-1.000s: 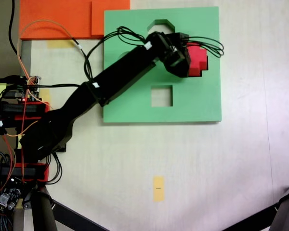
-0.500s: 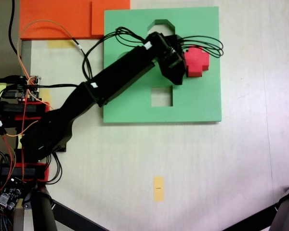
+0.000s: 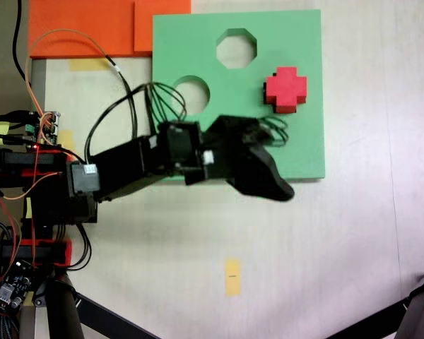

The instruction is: Put the cross columnar block into the corresponding hole

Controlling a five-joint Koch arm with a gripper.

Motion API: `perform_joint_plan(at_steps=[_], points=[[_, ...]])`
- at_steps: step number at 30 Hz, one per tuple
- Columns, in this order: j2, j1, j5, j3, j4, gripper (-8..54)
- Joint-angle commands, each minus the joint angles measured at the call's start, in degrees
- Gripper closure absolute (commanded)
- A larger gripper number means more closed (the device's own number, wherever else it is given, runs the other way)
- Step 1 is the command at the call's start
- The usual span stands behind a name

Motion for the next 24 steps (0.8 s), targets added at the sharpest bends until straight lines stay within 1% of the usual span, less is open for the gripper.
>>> perform_joint_plan(at_steps=[1,2,3,4,6,7,8,10,11,13,14,15,20,24], points=[[2.6,4.2,-2.6,-0.9,-5.2,-6.2],[2.7,5.4,-5.7,-0.9,-5.1,-5.5],[2.9,8.1,-11.3,-0.8,-5.0,-2.3],[2.9,9.4,-14.5,-0.7,-5.0,-1.0],[3.3,12.4,-18.5,0.8,-6.2,-0.9],[4.2,13.5,-18.9,3.6,-8.4,-0.9],[6.7,14.5,-19.0,9.8,-12.7,-0.9],[17.1,15.6,-20.1,32.5,-29.0,-0.8],[22.5,15.6,-21.4,44.6,-39.3,0.8],[33.2,16.2,-22.1,70.0,-69.7,9.0],[36.5,15.9,-22.2,82.0,-85.4,9.8],[38.5,16.0,-22.9,89.8,-93.5,10.0],[47.0,15.5,-41.9,118.2,-107.1,10.0],[55.3,12.5,-52.6,138.1,-108.4,10.0]])
